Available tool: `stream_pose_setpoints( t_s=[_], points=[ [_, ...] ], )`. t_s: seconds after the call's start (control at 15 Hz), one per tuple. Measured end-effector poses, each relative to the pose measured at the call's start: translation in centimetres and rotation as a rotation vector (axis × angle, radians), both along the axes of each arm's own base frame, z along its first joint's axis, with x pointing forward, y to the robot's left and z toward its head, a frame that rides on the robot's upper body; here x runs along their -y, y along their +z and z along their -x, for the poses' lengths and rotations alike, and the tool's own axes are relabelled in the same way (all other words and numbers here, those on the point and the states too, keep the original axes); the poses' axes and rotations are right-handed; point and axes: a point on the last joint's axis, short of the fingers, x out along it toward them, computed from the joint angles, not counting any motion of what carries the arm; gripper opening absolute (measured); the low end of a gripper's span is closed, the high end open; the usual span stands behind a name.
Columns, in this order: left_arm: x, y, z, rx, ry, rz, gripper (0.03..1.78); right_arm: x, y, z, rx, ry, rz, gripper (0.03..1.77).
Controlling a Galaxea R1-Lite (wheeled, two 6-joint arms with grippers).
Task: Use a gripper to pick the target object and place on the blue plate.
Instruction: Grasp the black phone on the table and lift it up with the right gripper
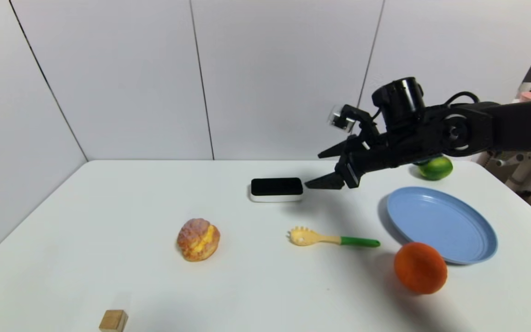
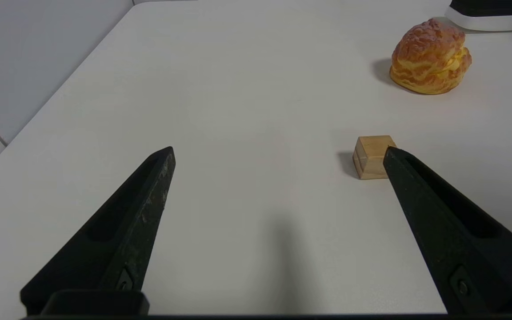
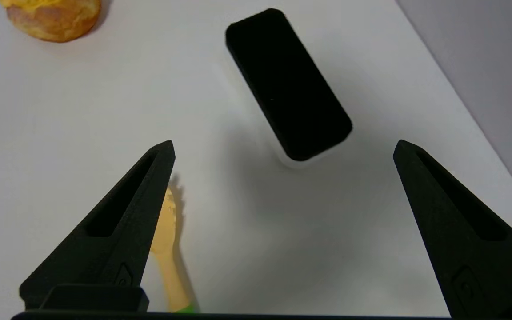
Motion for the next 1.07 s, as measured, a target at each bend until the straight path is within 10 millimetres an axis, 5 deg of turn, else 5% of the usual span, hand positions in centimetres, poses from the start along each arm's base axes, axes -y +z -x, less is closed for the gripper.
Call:
stream_pose_setpoints(
  t_s=[1.07],
  points=[
    [0.0, 0.0, 0.0, 0.0, 0.0, 0.0, 1.69, -3.8, -5.9, -6.1, 0.085, 0.107, -0.024, 1.7]
  ],
)
